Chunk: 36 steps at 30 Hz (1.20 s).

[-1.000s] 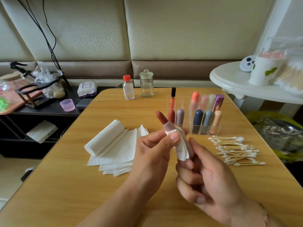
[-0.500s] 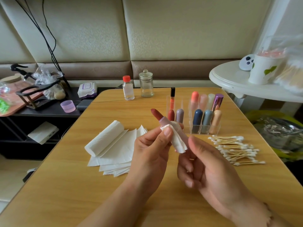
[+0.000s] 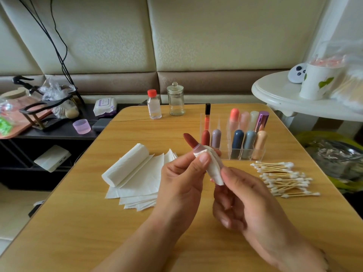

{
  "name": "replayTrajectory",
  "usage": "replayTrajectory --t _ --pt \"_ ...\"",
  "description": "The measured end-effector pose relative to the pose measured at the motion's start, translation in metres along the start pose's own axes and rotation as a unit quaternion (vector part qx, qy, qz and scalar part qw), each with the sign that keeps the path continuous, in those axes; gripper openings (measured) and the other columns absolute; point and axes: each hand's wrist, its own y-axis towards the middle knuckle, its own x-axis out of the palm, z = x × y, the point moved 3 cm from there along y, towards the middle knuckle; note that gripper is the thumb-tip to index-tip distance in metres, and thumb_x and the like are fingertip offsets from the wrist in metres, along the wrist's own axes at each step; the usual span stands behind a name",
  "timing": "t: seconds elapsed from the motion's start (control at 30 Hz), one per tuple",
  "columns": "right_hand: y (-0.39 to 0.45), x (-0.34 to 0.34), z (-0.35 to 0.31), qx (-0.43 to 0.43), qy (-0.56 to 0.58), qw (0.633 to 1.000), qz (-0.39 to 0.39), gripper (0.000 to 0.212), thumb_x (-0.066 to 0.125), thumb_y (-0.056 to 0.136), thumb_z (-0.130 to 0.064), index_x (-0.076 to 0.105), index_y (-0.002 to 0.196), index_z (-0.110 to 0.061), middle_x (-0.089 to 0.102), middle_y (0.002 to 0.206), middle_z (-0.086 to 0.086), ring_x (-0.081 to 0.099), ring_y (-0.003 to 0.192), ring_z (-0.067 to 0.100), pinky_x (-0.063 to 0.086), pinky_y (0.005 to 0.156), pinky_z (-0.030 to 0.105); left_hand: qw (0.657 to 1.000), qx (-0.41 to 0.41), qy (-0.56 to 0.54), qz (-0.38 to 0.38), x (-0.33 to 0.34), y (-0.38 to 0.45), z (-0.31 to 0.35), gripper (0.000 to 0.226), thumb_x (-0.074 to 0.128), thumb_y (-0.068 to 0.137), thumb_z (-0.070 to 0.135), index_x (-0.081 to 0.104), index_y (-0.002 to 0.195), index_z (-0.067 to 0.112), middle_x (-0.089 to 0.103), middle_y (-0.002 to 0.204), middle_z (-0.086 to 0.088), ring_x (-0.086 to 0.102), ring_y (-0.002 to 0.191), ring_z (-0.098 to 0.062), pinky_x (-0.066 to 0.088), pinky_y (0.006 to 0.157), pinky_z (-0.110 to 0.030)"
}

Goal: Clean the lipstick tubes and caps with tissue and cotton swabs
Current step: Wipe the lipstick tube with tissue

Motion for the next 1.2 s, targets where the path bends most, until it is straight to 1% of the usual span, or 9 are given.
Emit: replayTrajectory --t 0.2,0.27,0.4,0.5,0.63,0.8,0.9,1.03,1.2 --pt "-0.006 0.007 0.001 0.150 0.248 0.947 -0.137 0.053 0.056 0.089 -0.058 0.048 0.062 -0.012 0.024 0.050 -0.001 0.029 0.031 0.013 0.017 0.033 0.022 0.998 -0.029 -0.061 -0.003 0.001 0.001 0.000 0.042 0.082 0.074 0.033 0.070 0.089 -0.003 0.067 0.089 -0.014 0.063 0.088 -0.024 0.050 0.087 -0.033" --pt "-0.004 0.003 0.001 0.146 0.197 0.964 -0.101 0.060 0.052 0.092 -0.065 0.052 0.064 -0.012 0.028 0.053 0.001 0.031 0.033 0.015 0.017 0.034 0.022 0.998 -0.019 -0.055 0.005 -0.001 0.001 -0.001 0.041 0.081 0.076 0.033 0.070 0.087 -0.005 0.066 0.087 -0.016 0.061 0.088 -0.027 0.048 0.089 -0.036" --pt "-0.002 0.003 -0.004 -0.015 -0.041 0.999 0.017 0.045 0.055 0.088 -0.057 0.057 0.070 -0.015 0.037 0.062 0.005 0.040 0.046 0.020 0.026 0.039 0.020 1.000 -0.002 -0.016 0.002 0.000 0.001 0.002 0.032 0.071 0.085 0.032 0.071 0.081 0.000 0.066 0.083 -0.012 0.061 0.090 -0.021 0.041 0.097 -0.035" --pt "-0.004 0.008 -0.003 0.039 0.061 0.997 -0.018 0.048 0.059 0.090 -0.052 0.051 0.064 -0.012 0.026 0.058 0.005 0.033 0.040 0.018 0.022 0.040 0.022 0.999 -0.021 -0.036 0.002 0.002 0.001 0.004 0.032 0.078 0.078 0.036 0.074 0.087 0.005 0.070 0.092 -0.007 0.064 0.094 -0.017 0.048 0.090 -0.029" --pt "-0.005 0.008 -0.001 0.178 0.243 0.947 -0.111 0.058 0.051 0.096 -0.058 0.047 0.060 -0.013 0.022 0.051 -0.001 0.027 0.030 0.013 0.020 0.032 0.020 0.999 -0.022 -0.028 0.001 0.003 0.002 0.001 0.041 0.080 0.076 0.036 0.070 0.089 -0.001 0.065 0.088 -0.016 0.062 0.081 -0.027 0.047 0.086 -0.036" --pt "0.001 0.002 -0.002 0.022 0.002 0.999 0.027 0.048 0.055 0.084 -0.059 0.062 0.065 -0.015 0.031 0.057 0.005 0.034 0.040 0.019 0.024 0.038 0.020 1.000 -0.008 -0.015 0.015 0.000 0.002 -0.001 0.037 0.075 0.081 0.034 0.070 0.090 -0.002 0.065 0.090 -0.014 0.056 0.095 -0.026 0.044 0.084 -0.035" --pt "0.000 0.009 -0.002 0.037 0.079 0.996 -0.024 0.045 0.061 0.081 -0.057 0.055 0.059 -0.018 0.024 0.055 0.000 0.029 0.039 0.016 0.022 0.037 0.021 0.999 -0.012 -0.029 0.014 -0.001 0.003 -0.001 0.036 0.076 0.081 0.034 0.070 0.090 0.000 0.066 0.091 -0.013 0.059 0.096 -0.025 0.042 0.095 -0.037" --pt "-0.005 0.012 0.001 0.168 0.247 0.952 -0.060 0.060 0.048 0.093 -0.057 0.035 0.052 -0.015 0.016 0.048 -0.001 0.018 0.029 0.011 0.009 0.034 0.019 0.999 -0.022 -0.044 -0.004 0.000 0.004 0.000 0.034 0.078 0.078 0.034 0.072 0.090 0.002 0.067 0.093 -0.011 0.061 0.087 -0.025 0.048 0.086 -0.035" --pt "0.003 0.000 0.003 0.035 0.027 0.999 0.028 0.066 0.054 0.087 -0.071 0.058 0.075 -0.007 0.034 0.058 0.005 0.037 0.040 0.020 0.021 0.037 0.019 0.999 -0.016 -0.020 0.021 0.000 0.004 -0.002 0.043 0.078 0.078 0.036 0.070 0.091 -0.004 0.065 0.089 -0.014 0.058 0.092 -0.026 0.046 0.084 -0.035"
